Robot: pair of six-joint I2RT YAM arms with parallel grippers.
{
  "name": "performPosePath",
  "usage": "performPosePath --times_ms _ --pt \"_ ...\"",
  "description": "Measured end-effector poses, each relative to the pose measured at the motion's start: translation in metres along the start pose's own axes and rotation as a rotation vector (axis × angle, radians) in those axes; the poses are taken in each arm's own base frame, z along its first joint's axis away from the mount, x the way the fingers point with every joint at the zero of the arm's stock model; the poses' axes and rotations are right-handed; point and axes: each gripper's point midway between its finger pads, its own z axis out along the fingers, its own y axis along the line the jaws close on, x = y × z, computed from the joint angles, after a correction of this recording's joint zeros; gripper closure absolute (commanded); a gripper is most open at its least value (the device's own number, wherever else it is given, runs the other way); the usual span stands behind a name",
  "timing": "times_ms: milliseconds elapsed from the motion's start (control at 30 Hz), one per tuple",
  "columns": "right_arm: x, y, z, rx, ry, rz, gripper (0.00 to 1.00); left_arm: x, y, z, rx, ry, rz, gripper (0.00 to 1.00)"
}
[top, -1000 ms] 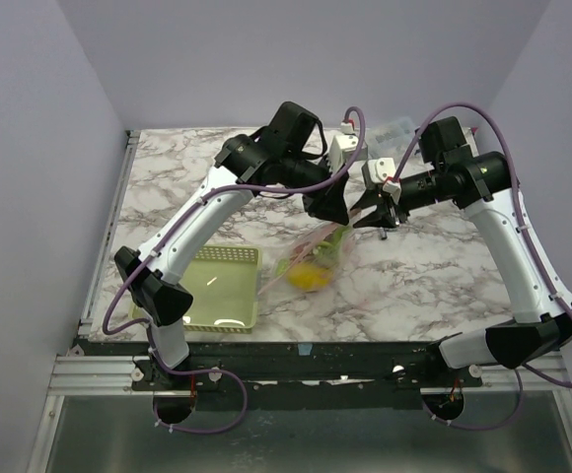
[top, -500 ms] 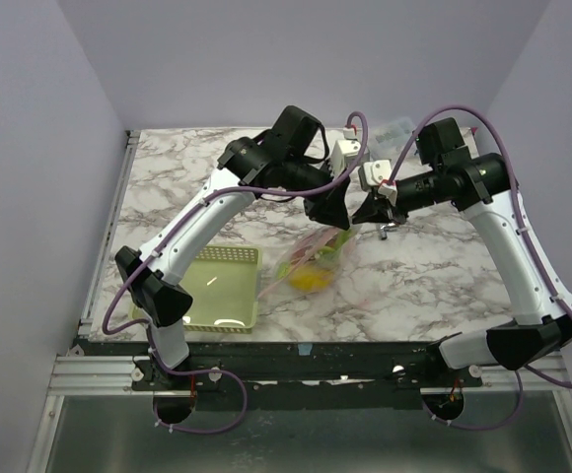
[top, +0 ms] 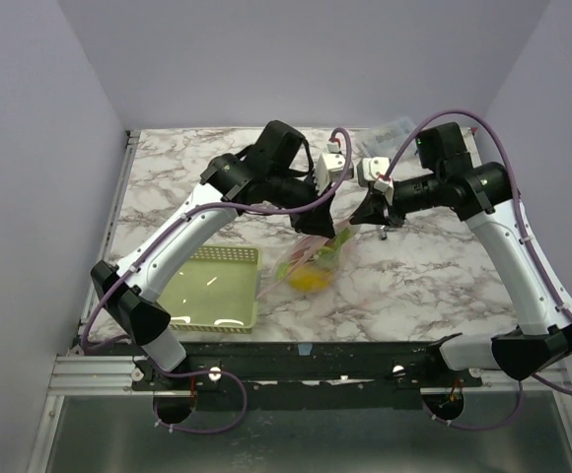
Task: Open the zip-top bag and remove the fake food
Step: Unzip the zipper food storage bag at the center of the board.
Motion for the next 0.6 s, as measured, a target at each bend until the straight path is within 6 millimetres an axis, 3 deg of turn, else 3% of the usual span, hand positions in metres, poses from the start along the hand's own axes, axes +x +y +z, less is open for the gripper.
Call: performPosePath --times_ms 233,600 --pt "-0.003 -0.004 0.002 0.029 -0.017 0.024 1.0 0.013 0.0 -0.009 -0.051 -0.001 0.014 1.0" --pt "-0.012 -0.011 -0.004 0.107 -0.041 0.052 1.0 0.016 0.003 -0.031 -0.14 -0.03 0.033 1.0"
